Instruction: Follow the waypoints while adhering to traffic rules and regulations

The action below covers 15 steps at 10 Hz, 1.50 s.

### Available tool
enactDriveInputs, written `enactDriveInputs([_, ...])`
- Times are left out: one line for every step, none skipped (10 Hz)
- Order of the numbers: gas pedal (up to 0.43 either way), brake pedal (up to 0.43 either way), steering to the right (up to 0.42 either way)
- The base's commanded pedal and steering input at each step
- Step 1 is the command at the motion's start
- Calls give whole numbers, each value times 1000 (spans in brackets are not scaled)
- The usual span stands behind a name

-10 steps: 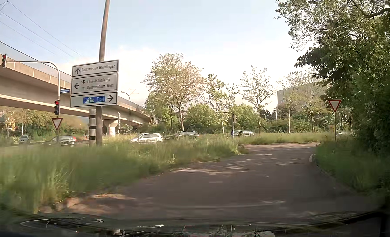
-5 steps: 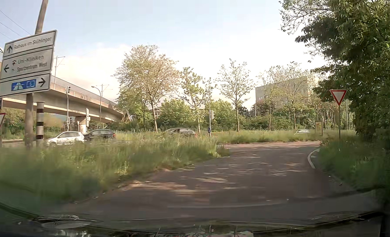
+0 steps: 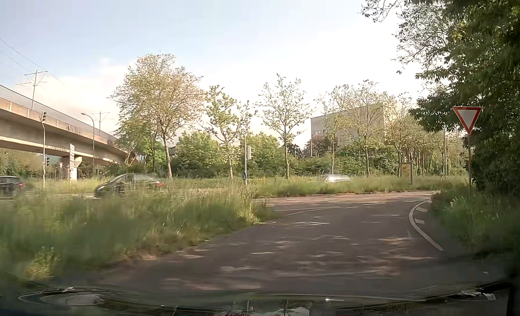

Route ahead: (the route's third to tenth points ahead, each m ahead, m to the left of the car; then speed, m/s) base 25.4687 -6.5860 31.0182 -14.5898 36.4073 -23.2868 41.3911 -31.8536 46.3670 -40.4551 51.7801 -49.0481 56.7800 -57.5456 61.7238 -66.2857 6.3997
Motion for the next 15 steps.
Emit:
enactDriveInputs([67,0,122])
enactDriveInputs([79,0,122])
enactDriveInputs([87,0,122])
enactDriveInputs([87,0,123])
enactDriveInputs([87,0,124])
enactDriveInputs([98,0,127])
enactDriveInputs([98,0,134])
enactDriveInputs([98,0,141])
enactDriveInputs([110,0,149])
enactDriveInputs([110,0,155])
enactDriveInputs([118,0,163])
enactDriveInputs([130,0,171])
enactDriveInputs([138,0,175])
enactDriveInputs([138,0,180])
enactDriveInputs([150,0,182])
